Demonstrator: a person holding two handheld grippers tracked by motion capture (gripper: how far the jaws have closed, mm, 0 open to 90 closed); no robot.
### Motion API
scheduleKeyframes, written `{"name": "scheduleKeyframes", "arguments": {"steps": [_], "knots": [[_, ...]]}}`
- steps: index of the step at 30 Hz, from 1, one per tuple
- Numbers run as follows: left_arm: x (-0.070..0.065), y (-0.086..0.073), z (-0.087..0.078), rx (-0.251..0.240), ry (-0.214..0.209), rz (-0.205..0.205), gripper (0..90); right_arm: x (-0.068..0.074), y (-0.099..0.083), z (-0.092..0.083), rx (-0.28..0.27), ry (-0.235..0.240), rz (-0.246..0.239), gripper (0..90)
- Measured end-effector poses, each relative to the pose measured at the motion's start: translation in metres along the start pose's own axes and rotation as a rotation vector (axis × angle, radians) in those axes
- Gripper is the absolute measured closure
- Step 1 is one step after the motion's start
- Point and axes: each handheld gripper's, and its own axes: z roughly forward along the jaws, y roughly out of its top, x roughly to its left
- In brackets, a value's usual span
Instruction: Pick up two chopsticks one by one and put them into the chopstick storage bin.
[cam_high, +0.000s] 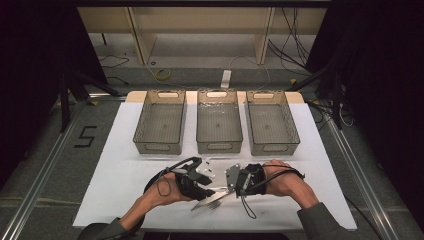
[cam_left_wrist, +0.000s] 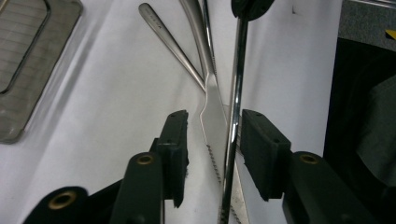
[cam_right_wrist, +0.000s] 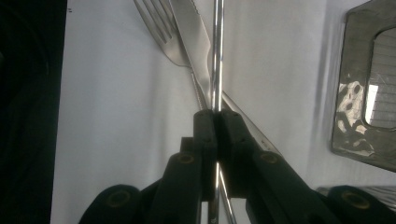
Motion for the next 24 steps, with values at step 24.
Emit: {"name": "scheduleKeyframes", "arguments": {"steps": [24], "knots": [[-0.0071, 0.0008, 0.0050, 0.054, -0.061, 0.043, 85.3, 0.0032, 0.0034, 0.0024, 0.010, 0.011, -0.022, 83.7]]}}
